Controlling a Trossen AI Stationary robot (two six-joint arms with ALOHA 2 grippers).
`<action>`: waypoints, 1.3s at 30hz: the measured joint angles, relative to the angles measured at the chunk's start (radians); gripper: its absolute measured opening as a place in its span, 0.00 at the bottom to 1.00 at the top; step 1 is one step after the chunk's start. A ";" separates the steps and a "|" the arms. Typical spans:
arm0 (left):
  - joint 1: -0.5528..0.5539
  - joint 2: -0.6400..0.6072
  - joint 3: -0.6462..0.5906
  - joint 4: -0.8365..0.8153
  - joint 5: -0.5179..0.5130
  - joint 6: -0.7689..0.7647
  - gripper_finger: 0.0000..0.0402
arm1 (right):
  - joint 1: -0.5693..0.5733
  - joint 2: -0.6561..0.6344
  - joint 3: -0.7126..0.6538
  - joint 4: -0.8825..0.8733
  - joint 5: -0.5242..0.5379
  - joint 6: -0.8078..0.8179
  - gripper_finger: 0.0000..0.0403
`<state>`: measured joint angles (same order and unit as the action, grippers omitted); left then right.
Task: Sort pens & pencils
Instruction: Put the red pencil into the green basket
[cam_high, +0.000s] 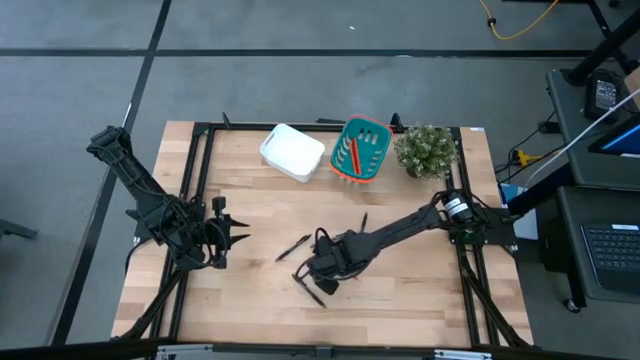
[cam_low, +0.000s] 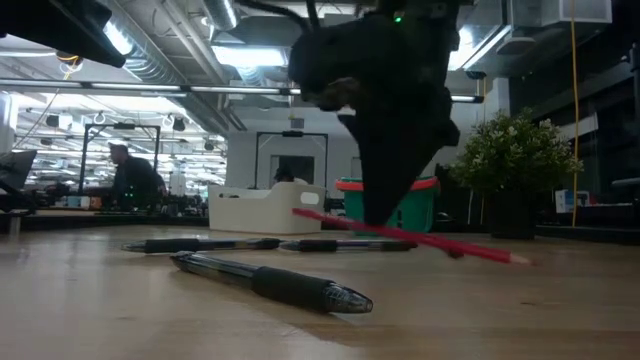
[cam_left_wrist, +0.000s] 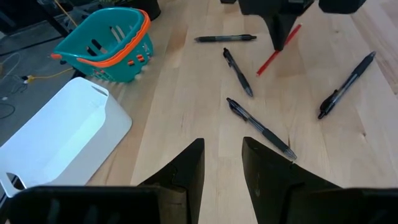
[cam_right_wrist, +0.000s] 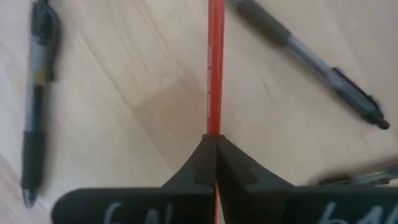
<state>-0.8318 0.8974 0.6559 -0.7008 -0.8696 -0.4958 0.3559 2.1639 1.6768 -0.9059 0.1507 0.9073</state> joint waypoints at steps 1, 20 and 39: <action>0.000 0.000 0.000 0.000 0.000 0.000 0.25 | 0.003 -0.006 0.000 0.000 0.011 0.001 0.01; 0.000 0.000 0.000 -0.003 0.000 -0.001 0.25 | 0.008 -0.029 0.001 -0.013 0.016 0.008 0.08; 0.000 0.000 0.000 -0.003 0.000 -0.001 0.25 | 0.006 -0.018 0.002 -0.029 0.007 0.004 0.39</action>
<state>-0.8318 0.8978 0.6559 -0.7035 -0.8696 -0.4965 0.3622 2.1461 1.6791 -0.9348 0.1574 0.9111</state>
